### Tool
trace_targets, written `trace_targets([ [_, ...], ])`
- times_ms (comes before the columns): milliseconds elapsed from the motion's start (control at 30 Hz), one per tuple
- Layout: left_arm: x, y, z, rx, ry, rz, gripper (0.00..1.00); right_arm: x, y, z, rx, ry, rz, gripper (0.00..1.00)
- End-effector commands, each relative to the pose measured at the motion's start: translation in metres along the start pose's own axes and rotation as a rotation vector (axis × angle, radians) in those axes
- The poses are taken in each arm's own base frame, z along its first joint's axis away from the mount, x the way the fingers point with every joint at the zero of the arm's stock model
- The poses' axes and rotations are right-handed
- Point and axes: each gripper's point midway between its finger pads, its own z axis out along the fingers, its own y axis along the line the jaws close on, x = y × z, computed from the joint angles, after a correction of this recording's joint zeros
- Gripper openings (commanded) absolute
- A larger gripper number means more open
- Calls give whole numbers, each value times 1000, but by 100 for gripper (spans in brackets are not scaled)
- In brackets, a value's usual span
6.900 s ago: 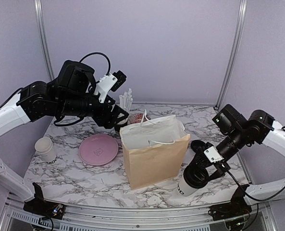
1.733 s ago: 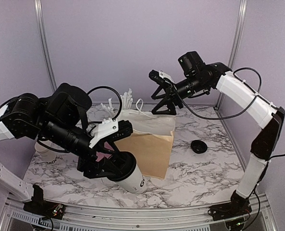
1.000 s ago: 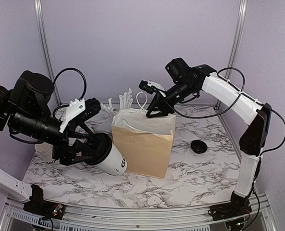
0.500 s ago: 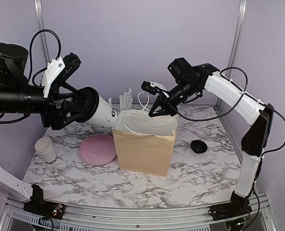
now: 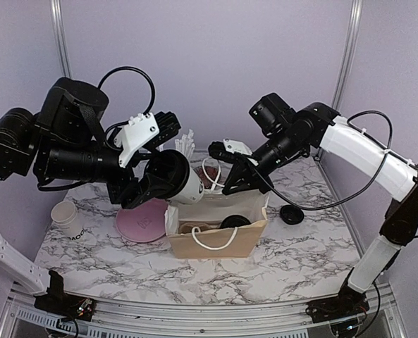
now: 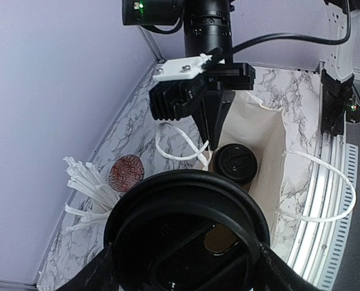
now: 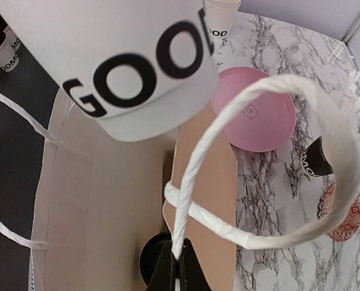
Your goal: Pack the takeout coffee
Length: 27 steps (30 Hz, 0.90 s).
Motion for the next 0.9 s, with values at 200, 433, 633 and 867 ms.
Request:
trace_targets([
  [200,-3,-30,4,128,-88,-29,62,-3,8,-4,-1,-32,34,0],
  [433,-14,-50,3,182,-112,7,62,-11,-2,-9,49,-42,39,0],
  [633,6,-46,31,83,1,102,62,-20,7,-13,6,-84,32,2],
  [867,27,-52,61,50,110,190,61,-15,17,-8,-37,-71,43,4],
])
